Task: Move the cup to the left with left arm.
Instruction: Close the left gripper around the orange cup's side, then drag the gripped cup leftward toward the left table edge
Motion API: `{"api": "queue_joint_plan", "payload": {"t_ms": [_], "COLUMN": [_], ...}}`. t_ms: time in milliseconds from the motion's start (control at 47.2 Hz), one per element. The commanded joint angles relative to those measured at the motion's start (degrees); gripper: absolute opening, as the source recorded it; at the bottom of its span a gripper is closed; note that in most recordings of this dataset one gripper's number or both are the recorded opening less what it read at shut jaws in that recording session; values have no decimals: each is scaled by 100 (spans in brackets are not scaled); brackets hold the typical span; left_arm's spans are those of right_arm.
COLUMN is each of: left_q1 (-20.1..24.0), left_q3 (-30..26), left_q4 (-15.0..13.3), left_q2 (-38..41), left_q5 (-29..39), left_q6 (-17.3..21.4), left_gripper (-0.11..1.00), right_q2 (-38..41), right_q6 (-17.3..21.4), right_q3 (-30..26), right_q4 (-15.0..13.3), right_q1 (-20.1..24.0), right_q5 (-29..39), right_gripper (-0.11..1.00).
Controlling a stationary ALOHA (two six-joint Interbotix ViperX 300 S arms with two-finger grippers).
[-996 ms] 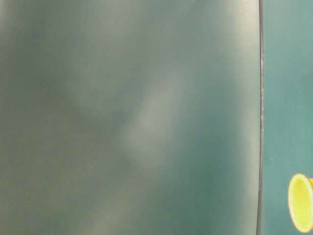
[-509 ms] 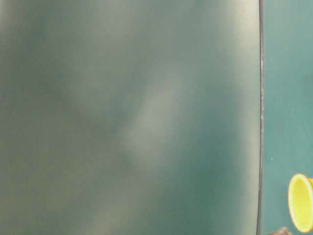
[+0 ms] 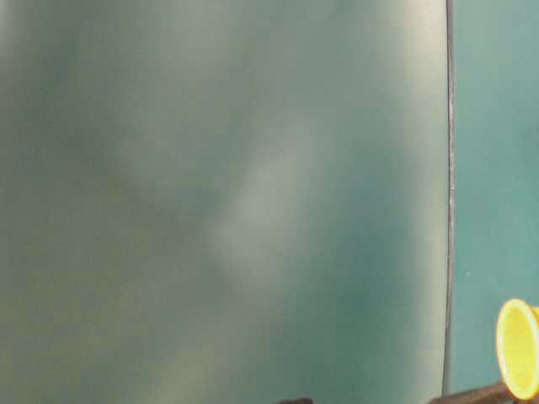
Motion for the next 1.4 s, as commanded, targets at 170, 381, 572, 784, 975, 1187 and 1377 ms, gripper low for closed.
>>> {"api": "queue_joint_plan", "payload": {"t_ms": [170, 381, 572, 784, 975, 1187, 1377], "left_q1": [193, 105, 79, 79, 79, 79, 35], "left_q3": [-246, -431, -562, -659, -677, -756, -782], "left_q4": [18, 18, 18, 18, 18, 0, -9], "left_q2": [158, 325, 466, 589, 677, 642, 369], "left_q5": [-396, -457, -510, -598, -782, -703, -589], "left_q6": [9, 0, 0, 0, 0, -114, -352], "left_gripper": [81, 81, 81, 81, 78, 71, 71], "right_q2": [26, 35, 35, 35, 35, 35, 26], "right_q6": [9, 9, 9, 9, 18, 26, 35], "right_q3": [-211, -211, -211, -220, -211, -211, -220], "right_q4": [-9, -9, -9, -9, -9, -9, -9], "right_q1": [9, 9, 9, 9, 9, 9, 9], "right_q5": [-26, -26, -9, -18, -18, -18, -9], "right_gripper": [0, 0, 0, 0, 0, 0, 0]}}
